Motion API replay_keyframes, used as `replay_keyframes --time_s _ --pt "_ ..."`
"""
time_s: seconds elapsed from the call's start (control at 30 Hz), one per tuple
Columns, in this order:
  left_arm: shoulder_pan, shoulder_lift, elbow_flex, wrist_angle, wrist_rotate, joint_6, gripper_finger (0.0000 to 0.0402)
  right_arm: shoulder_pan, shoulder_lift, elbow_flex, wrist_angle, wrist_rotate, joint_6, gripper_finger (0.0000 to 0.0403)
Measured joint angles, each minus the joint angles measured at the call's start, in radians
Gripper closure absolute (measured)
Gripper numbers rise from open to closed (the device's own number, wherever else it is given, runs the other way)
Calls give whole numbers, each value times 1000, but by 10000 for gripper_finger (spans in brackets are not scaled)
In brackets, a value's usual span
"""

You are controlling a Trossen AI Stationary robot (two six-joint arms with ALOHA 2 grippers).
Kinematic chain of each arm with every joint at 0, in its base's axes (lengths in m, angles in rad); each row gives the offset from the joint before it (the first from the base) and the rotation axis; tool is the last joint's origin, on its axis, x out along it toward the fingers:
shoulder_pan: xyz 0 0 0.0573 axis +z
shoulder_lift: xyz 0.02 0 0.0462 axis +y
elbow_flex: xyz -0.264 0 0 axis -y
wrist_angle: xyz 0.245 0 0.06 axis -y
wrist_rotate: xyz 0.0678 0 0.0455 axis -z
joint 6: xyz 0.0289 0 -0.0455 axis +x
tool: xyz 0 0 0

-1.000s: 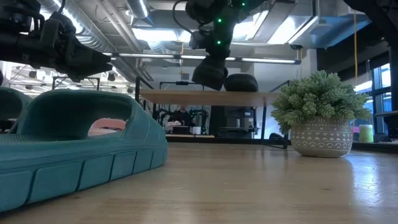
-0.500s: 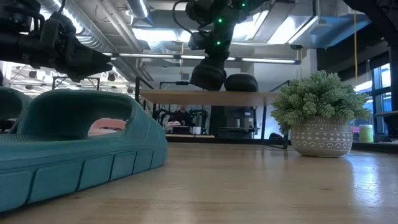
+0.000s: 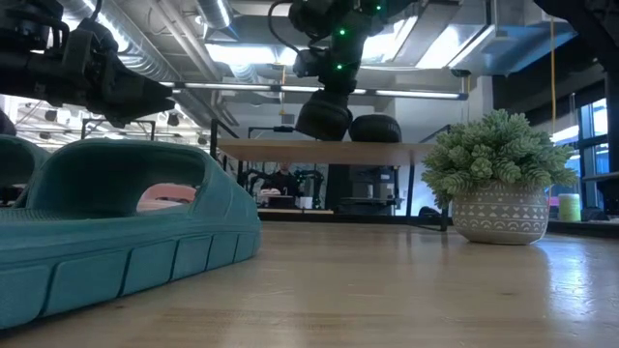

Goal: Pick and place slides into the shelf
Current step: Put the black slide on the shelf

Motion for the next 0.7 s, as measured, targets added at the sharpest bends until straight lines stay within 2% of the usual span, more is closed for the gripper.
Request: replay_keyframes --time_s 0.7 --pt "0 0 0 0 0 0 211 -3 0 0 -13 0 26 342"
